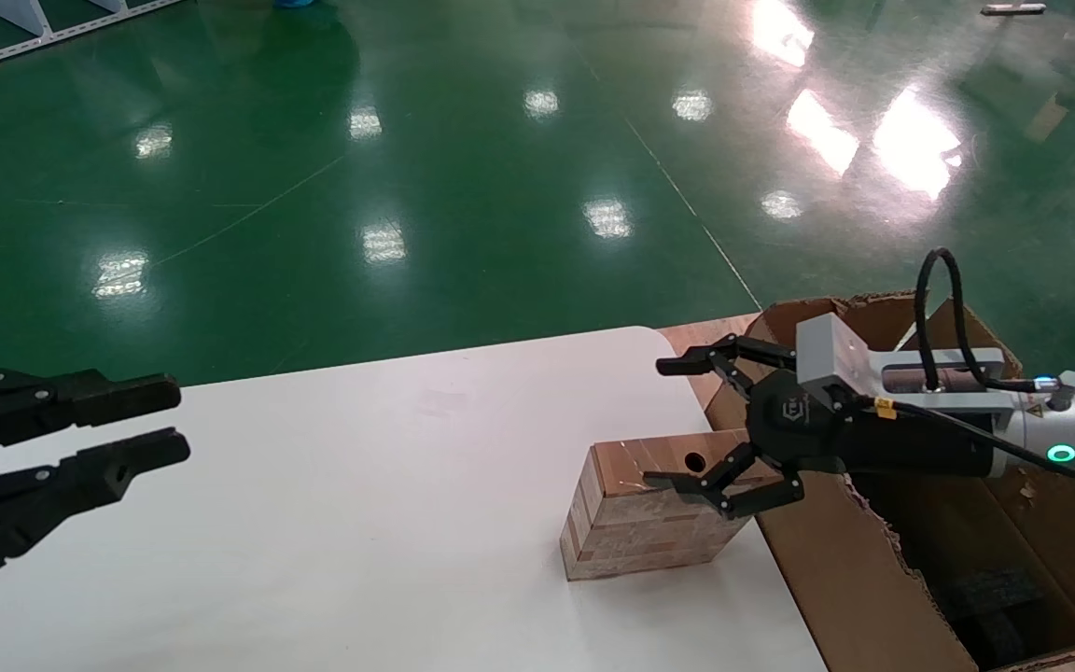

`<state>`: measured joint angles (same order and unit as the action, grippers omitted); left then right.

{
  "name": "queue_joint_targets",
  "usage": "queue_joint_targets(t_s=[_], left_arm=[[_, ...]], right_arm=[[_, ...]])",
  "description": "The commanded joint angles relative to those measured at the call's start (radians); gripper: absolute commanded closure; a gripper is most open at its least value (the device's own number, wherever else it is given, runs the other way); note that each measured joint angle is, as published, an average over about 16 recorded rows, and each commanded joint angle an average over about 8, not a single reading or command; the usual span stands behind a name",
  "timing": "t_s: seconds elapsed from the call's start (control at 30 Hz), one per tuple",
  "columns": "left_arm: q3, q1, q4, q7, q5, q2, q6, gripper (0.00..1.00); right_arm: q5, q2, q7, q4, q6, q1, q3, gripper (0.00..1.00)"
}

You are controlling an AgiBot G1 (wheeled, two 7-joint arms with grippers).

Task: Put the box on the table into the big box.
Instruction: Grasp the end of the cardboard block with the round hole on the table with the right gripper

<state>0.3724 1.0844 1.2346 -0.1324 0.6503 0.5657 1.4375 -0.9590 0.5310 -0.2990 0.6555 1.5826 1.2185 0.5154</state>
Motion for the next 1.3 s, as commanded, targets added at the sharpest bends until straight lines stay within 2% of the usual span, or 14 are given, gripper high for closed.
queue_joint_targets(t_s=[0.03,0.33,0.6,0.8,1.3], left_arm=[[0.0,0.0,0.0,0.0,0.0,0.0,0.0,1.0],[0.0,0.0,0.0,0.0,0.0,0.0,0.0,1.0],[0.0,0.0,0.0,0.0,0.0,0.0,0.0,1.0],[0.0,0.0,0.0,0.0,0.0,0.0,0.0,1.0],[0.0,0.0,0.0,0.0,0.0,0.0,0.0,1.0]], right_arm=[[-0.006,0.006,-0.021,-0.038,0.0,0.018,0.016,0.0],[-0.025,0.041,-0.097,-0.197,-0.001,0.067,0.072,0.0],[-0.01,0.051,-0.109,-0.253,0.004,0.089,0.11,0.0],[0.029,0.055,-0.095,-0.253,0.007,0.089,0.132,0.0],[0.151,0.027,-0.046,-0.16,0.008,0.061,0.208,0.0]])
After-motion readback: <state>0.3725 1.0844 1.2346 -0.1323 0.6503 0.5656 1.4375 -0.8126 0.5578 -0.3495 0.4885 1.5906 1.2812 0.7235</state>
